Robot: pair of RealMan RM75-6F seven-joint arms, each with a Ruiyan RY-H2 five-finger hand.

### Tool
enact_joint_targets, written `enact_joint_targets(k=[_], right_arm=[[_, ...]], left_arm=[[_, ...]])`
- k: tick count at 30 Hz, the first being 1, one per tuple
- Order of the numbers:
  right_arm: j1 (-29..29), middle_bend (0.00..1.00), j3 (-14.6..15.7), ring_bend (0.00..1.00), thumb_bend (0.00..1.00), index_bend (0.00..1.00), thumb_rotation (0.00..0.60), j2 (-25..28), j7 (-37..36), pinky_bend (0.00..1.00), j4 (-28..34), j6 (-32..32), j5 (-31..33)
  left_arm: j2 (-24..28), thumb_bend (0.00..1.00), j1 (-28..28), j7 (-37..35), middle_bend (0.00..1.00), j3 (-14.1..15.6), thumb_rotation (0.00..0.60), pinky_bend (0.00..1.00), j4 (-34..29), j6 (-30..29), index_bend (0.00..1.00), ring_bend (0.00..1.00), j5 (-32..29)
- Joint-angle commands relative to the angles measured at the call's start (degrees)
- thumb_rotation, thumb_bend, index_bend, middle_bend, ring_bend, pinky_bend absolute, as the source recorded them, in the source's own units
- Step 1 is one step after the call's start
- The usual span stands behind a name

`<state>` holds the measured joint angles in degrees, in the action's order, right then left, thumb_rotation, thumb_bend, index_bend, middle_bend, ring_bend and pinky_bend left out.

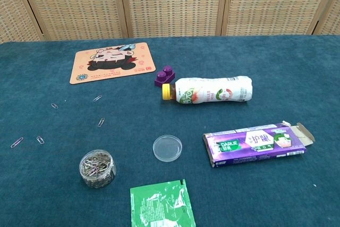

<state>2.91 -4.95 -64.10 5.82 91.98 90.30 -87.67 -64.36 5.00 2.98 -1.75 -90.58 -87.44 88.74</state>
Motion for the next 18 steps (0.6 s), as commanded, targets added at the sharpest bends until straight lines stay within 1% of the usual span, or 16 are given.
enact_joint_targets(k=[1,9,13,15,17,18], right_arm=[[0.0,0.00,0.0,0.00,0.00,0.00,0.600,0.0,-0.2,0.00,0.0,0.1,0.0],[0.0,0.00,-0.2,0.00,0.00,0.00,0.600,0.2,-0.8,0.00,0.0,-0.2,0.3],[0.0,0.00,-0.1,0.00,0.00,0.00,0.600,0.1,-0.6,0.00,0.1,-0.1,0.0],[0.0,0.00,-0.2,0.00,0.00,0.00,0.600,0.1,-0.5,0.00,0.0,-0.2,0.2],[0.1,0.00,-0.4,0.00,0.00,0.00,0.600,0.0,-0.5,0.00,-0.2,-0.6,0.7],[0.2,0.00,-0.4,0.00,0.00,0.00,0.600,-0.1,-0.5,0.00,-0.2,-0.7,0.9]], left_arm=[[-0.2,0.05,0.1,0.1,0.00,0.0,0.600,0.00,0.1,0.1,0.00,0.00,0.1],[-1.1,0.06,0.7,0.7,0.00,0.4,0.600,0.00,1.4,1.4,0.00,0.00,0.3],[-2.3,0.10,2.5,0.2,0.00,0.5,0.600,0.00,3.5,3.9,0.00,0.00,1.2],[-3.6,0.11,4.5,0.3,0.00,0.3,0.600,0.00,6.0,6.7,0.05,0.00,1.6],[-5.2,0.12,6.5,-0.2,0.00,0.0,0.600,0.00,8.8,9.4,0.18,0.00,1.6],[-5.8,0.12,7.4,-0.5,0.00,-0.1,0.600,0.00,9.9,10.5,0.21,0.00,1.8]])
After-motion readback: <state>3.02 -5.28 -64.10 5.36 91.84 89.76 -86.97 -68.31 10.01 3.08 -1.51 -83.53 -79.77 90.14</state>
